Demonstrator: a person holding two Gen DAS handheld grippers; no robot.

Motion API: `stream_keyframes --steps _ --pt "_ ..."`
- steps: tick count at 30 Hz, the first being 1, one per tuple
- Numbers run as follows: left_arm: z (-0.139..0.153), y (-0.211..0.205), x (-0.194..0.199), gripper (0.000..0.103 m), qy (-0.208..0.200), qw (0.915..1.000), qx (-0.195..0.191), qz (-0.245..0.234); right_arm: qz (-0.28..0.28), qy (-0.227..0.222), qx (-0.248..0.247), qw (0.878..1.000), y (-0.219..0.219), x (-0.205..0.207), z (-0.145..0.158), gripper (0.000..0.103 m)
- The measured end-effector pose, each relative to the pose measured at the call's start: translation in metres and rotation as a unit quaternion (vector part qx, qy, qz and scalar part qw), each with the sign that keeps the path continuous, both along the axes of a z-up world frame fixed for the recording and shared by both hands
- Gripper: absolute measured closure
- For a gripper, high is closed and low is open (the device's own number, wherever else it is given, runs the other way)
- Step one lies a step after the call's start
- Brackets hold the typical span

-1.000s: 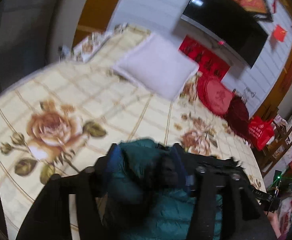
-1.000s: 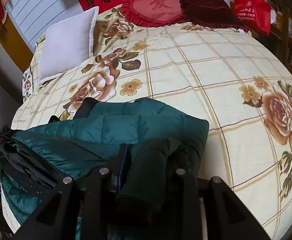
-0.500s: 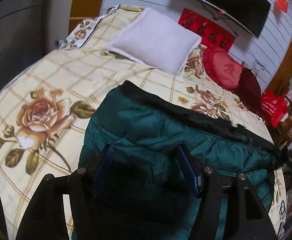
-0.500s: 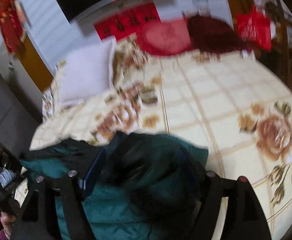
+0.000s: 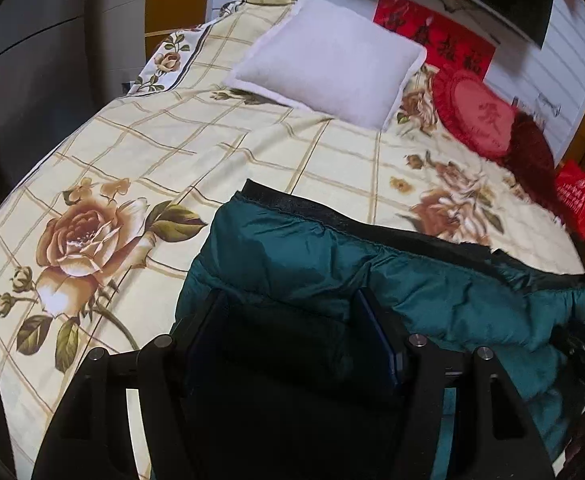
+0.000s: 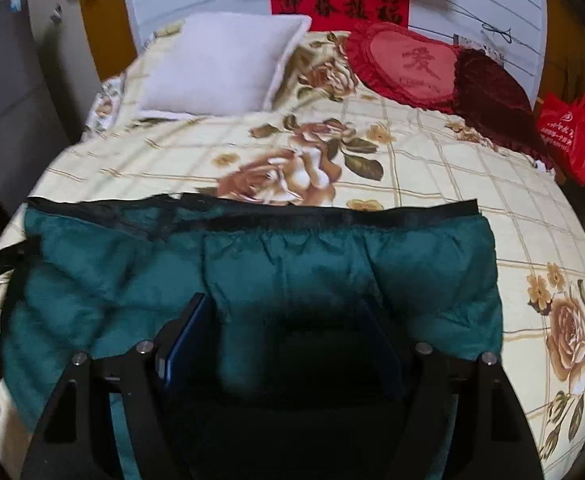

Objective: Fold large clothes
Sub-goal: 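Carry the black-edged hem over the jacket body toward the collar with both tools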

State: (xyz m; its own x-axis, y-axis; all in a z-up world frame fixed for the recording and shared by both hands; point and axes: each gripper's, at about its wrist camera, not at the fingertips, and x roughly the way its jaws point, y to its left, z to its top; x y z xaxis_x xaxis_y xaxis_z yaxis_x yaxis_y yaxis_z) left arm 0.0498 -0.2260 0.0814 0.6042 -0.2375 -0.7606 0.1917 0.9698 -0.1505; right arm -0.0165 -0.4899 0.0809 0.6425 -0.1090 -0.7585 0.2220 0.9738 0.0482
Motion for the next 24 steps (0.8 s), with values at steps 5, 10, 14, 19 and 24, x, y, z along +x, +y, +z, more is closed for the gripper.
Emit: stream_keyframes --steps 5,10,14,19,24 --pt "-0.014 -0.007 0.012 0.054 0.008 0.9999 0.015 -0.003 -0.019 0.022 0.012 1.0 -0.012 0.017 -0.021 0.024" --pt "-0.022 -0.007 0.021 0.051 0.011 0.9999 0.004 0.003 -0.025 0.021 0.016 0.999 -0.016 0.025 -0.034 0.02" --pt "-0.025 -0.011 0.023 0.05 0.008 0.9999 0.013 0.004 -0.025 0.031 0.009 0.999 -0.014 0.027 -0.032 0.02" --pt "-0.026 -0.013 0.024 0.049 0.007 0.9998 0.016 0.003 -0.01 0.01 0.0 1.0 -0.009 0.004 -0.005 0.02" --pt "-0.026 -0.014 0.026 0.049 0.009 0.9998 0.02 0.001 -0.042 -0.003 -0.028 0.999 -0.031 -0.011 0.007 0.02"
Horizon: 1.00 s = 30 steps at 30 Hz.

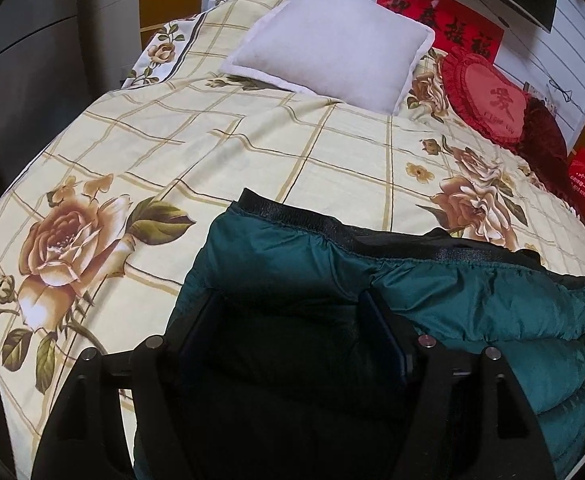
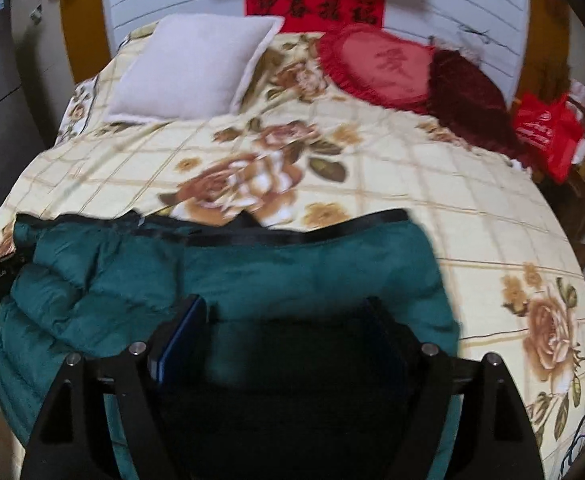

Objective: Fold large clothes
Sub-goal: 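Carry the black-edged hem over the jacket body toward the collar with both tools, then lay the hem down on the jacket and open both tools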

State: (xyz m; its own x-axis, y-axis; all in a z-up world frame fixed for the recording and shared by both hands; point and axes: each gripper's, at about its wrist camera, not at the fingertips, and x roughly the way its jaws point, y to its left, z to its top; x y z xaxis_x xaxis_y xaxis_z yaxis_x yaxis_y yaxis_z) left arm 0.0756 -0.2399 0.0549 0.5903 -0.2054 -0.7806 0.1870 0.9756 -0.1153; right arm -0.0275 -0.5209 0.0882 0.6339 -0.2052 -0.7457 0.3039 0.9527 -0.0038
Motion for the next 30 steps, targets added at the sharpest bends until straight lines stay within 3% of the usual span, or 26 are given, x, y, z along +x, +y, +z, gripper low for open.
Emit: stream_keyframes --steps 6,12,21,26,30 --pt "-0.004 -0.006 0.004 0.048 -0.003 0.9999 0.011 -0.002 -0.031 0.034 0.021 0.999 -0.028 0.011 -0.034 0.019" --pt "-0.008 -0.01 0.009 0.045 -0.004 0.9998 0.02 -0.002 -0.034 0.042 0.026 0.998 -0.031 0.015 -0.036 0.018" --pt "0.024 0.017 -0.018 0.046 -0.021 0.9994 -0.017 -0.02 -0.001 -0.005 0.029 1.0 -0.009 -0.054 0.001 0.018" --pt "0.033 0.036 -0.048 0.046 -0.028 0.9987 -0.016 -0.039 0.002 -0.01 0.032 0.999 -0.006 -0.083 -0.007 0.018" --pt "0.026 0.049 -0.069 0.046 -0.022 0.9987 -0.02 -0.042 -0.009 0.023 0.037 0.999 -0.014 -0.075 -0.03 0.017"
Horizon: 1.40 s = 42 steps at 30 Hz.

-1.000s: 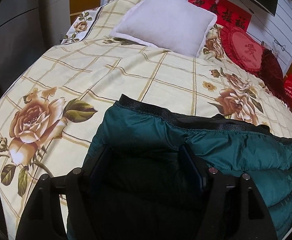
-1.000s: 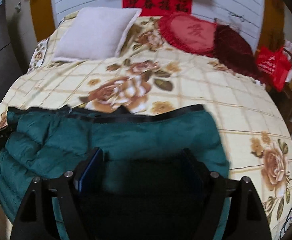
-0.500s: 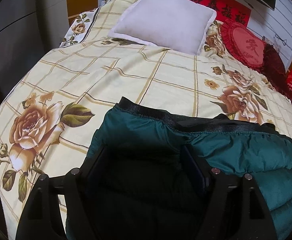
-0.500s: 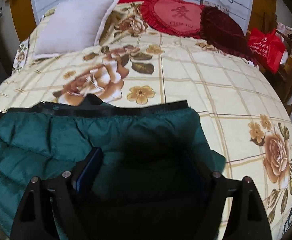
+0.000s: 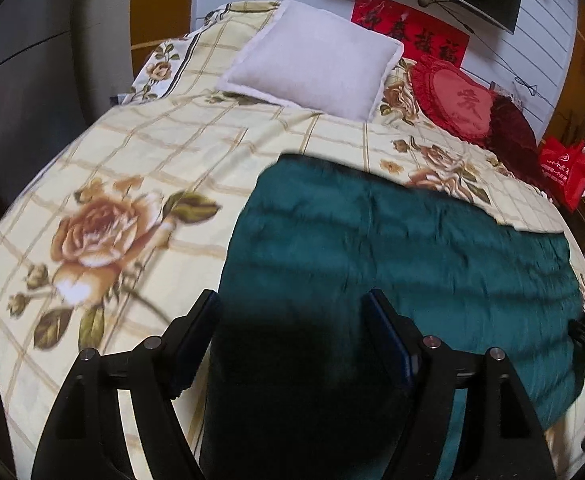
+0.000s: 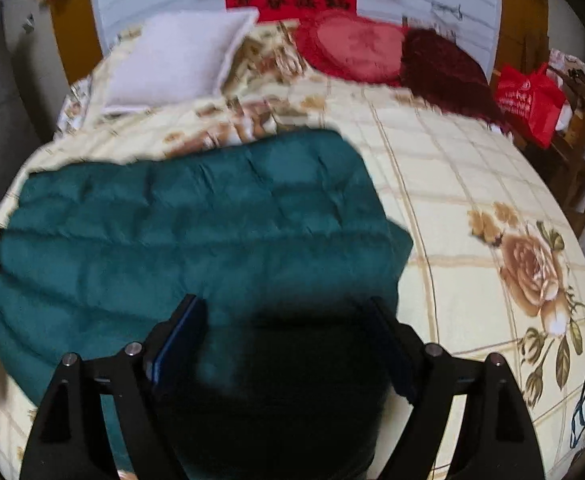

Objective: Fold large clothes
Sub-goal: 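Lay the hem down on the jacket and open both tools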

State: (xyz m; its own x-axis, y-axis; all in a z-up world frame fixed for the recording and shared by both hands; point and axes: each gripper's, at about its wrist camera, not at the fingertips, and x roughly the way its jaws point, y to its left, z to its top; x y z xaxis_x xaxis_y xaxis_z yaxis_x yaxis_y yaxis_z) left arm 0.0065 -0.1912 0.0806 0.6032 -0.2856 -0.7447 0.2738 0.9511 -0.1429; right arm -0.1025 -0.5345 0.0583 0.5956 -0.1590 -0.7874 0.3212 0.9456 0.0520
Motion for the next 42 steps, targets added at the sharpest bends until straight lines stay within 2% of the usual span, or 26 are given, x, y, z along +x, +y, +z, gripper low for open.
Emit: stream_keyframes --steps 5,10,14,18,22,24,29,34,42 --pt "-0.01 0.006 -0.015 0.046 0.014 0.9999 0.01 0.001 -0.013 0.012 0.001 1.0 0.0 0.002 0.004 0.016" --pt "-0.006 0.012 -0.026 0.046 0.013 0.9999 0.005 -0.003 -0.014 -0.013 0.006 1.0 0.008 -0.031 0.025 0.016" --pt "-0.008 0.013 -0.034 0.046 0.012 0.9999 0.003 -0.008 -0.006 -0.022 0.014 1.0 0.015 -0.058 0.028 0.016" --pt "-0.016 0.014 -0.036 0.046 0.021 0.9998 -0.005 -0.004 -0.016 0.003 0.016 1.0 0.012 -0.062 0.004 0.016" --pt "-0.024 0.013 -0.037 0.046 0.02 0.9998 -0.007 -0.002 -0.036 0.01 0.056 0.998 -0.002 -0.057 -0.025 0.004" --pt "-0.026 0.011 -0.036 0.046 0.021 0.9998 -0.001 -0.005 -0.038 0.008 0.07 0.997 -0.006 -0.058 -0.028 0.003" --pt "-0.025 0.014 -0.035 0.046 0.028 0.9995 -0.01 -0.009 -0.032 -0.002 0.05 0.998 -0.005 -0.067 -0.014 0.003" --pt "-0.02 0.022 -0.033 0.046 0.033 0.9992 -0.019 -0.013 -0.033 -0.026 0.058 0.997 -0.012 -0.072 0.005 0.003" --pt "-0.017 0.025 -0.033 0.046 0.031 0.9994 -0.012 -0.011 -0.035 -0.034 0.055 0.997 -0.006 -0.069 0.011 0.003"
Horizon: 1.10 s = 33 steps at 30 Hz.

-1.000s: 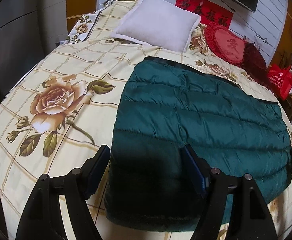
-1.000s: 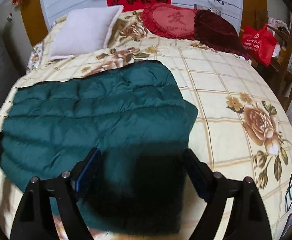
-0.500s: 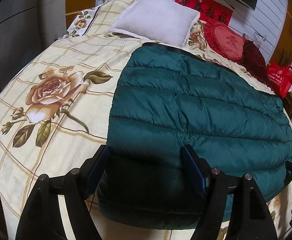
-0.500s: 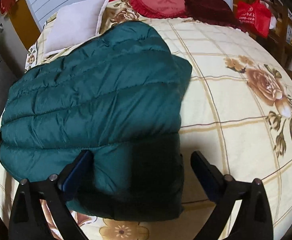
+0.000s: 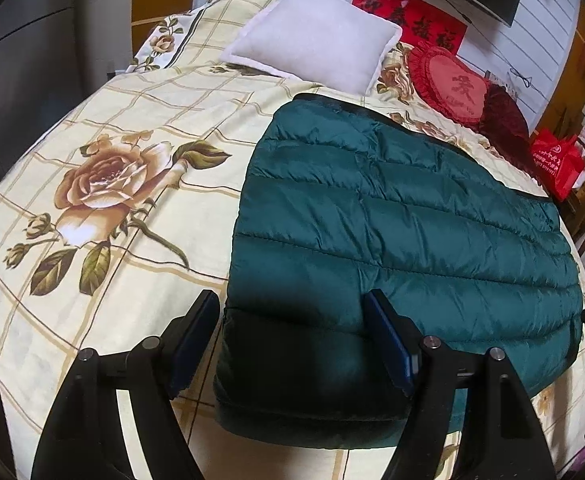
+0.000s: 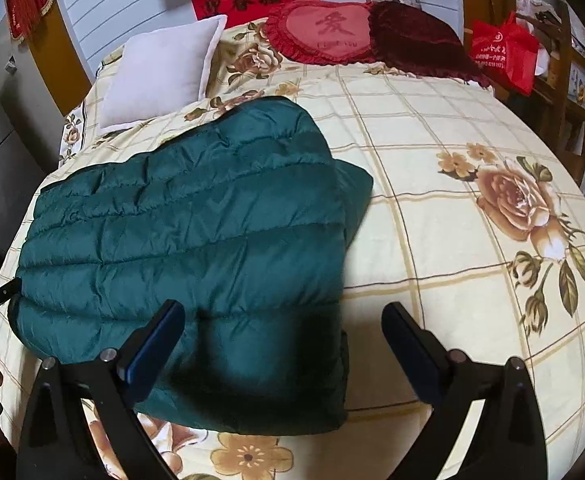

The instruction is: Fold large clothes

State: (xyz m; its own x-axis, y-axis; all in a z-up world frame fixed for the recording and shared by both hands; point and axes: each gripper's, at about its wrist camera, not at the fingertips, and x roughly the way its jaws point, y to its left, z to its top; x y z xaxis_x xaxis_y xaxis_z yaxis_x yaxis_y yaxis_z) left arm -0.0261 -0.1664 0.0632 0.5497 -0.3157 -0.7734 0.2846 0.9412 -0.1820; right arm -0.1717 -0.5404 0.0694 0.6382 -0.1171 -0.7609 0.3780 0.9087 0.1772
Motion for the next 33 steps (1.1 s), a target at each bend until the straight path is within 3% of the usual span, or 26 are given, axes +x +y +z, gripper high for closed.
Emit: stream_keyframes --steps 9,12,16,23,30,33 --pt "0.01 0.011 0.003 0.046 0.0 0.9997 -0.024 0.003 0.007 0.006 -0.002 1.0 0.004 0.013 0.002 0.003" --pt "0.008 0.019 0.012 0.046 0.021 0.9983 -0.054 0.006 0.004 0.013 0.001 1.0 -0.002 0.021 -0.001 0.002" --pt "-0.003 0.039 0.032 0.046 0.063 0.9884 -0.135 0.028 0.003 0.02 0.018 1.0 -0.018 0.034 -0.009 0.002" --pt "-0.041 0.035 0.057 0.043 0.137 0.9654 -0.222 0.011 0.017 0.007 0.081 0.997 -0.044 0.062 -0.031 0.0" --pt "-0.056 0.019 0.067 0.029 0.145 0.9569 -0.251 -0.016 0.054 0.007 0.144 0.988 -0.063 0.082 -0.053 0.0" --pt "-0.053 0.014 0.07 0.026 0.135 0.9591 -0.247 -0.024 0.059 0.003 0.173 0.983 -0.071 0.085 -0.06 0.0"
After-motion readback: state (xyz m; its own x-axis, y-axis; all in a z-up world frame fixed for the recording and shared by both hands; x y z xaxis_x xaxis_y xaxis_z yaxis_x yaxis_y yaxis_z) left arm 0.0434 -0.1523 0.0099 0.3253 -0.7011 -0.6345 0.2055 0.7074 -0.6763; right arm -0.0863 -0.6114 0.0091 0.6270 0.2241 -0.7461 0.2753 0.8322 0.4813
